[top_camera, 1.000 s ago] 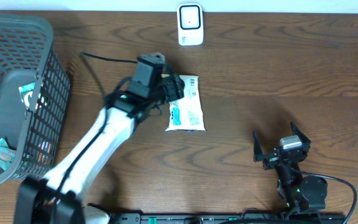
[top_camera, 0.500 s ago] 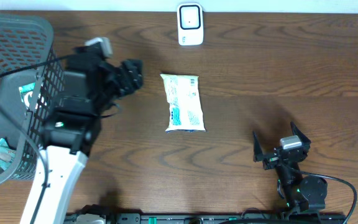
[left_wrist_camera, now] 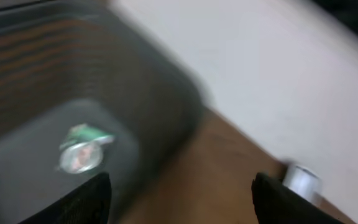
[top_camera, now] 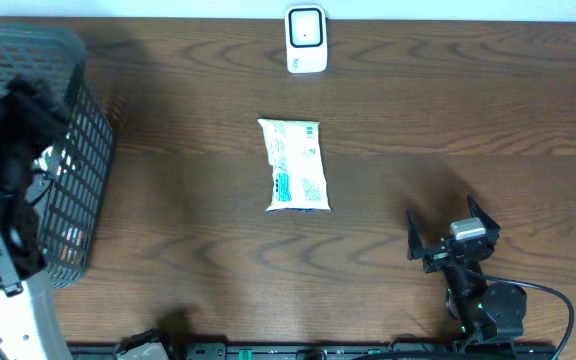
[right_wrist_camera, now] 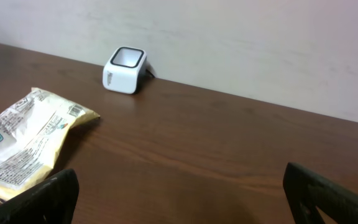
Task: Scan the item barcode
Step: 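Reach the left gripper back into the basket toward the dark tin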
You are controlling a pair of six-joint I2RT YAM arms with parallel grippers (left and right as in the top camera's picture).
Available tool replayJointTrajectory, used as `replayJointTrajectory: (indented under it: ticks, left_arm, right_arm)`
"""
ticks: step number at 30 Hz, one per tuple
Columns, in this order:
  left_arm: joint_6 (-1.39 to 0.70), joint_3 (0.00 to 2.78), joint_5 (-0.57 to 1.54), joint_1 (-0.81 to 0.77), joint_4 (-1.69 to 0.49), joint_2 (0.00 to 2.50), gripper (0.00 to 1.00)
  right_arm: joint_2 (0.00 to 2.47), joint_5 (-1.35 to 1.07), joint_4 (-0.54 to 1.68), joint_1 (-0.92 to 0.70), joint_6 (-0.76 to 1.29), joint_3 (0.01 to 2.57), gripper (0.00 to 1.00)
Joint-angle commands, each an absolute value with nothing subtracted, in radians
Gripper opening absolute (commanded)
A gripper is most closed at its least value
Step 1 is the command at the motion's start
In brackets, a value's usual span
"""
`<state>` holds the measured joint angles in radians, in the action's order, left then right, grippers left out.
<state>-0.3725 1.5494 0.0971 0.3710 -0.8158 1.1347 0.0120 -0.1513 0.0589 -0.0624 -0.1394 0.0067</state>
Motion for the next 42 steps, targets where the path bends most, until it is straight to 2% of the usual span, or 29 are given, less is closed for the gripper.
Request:
replayJointTrajectory:
  ticks: [1,5,10,17,29,34,42]
  left_arm:
    - [-0.379,1.555,0.003,0.499,-0.889,1.177,0.71]
    - [-0.379,1.555,0.007,0.627,-0.958,1.254,0.71]
    - [-0.361,1.555,0.085,0.703,-0.958,1.378,0.71]
    - [-0.3,1.554,0.157,0.703,-0.871,1.557,0.72]
    - [0.014,1.552,0.255,0.699,-0.73,1.862,0.72]
    - [0.061,1.552,0.255,0.69,-0.701,1.944,0.85]
    - [0.153,1.552,0.253,0.637,-0.665,2.02,0.86]
  right_arm:
    - [0.007,-0.148,0.063,-0.069,-0.128,0.006,0.99]
    - [0.007,-0.148,0.063,-0.069,-0.128,0.006,0.99]
    - [0.007,-0.148,0.063,-0.069,-0.128,0.006,0.99]
    - [0.007,-0.148,0.063,-0.069,-0.128,0.006,0.99]
    - [0.007,-0.148,0.063,-0.069,-0.128,0.006,0.99]
    - [0.007,-0.148,0.063,-0.069,-0.128,0.006,0.99]
    - [0.007,-0.148,0.063,-0.069,-0.128,0.006,0.99]
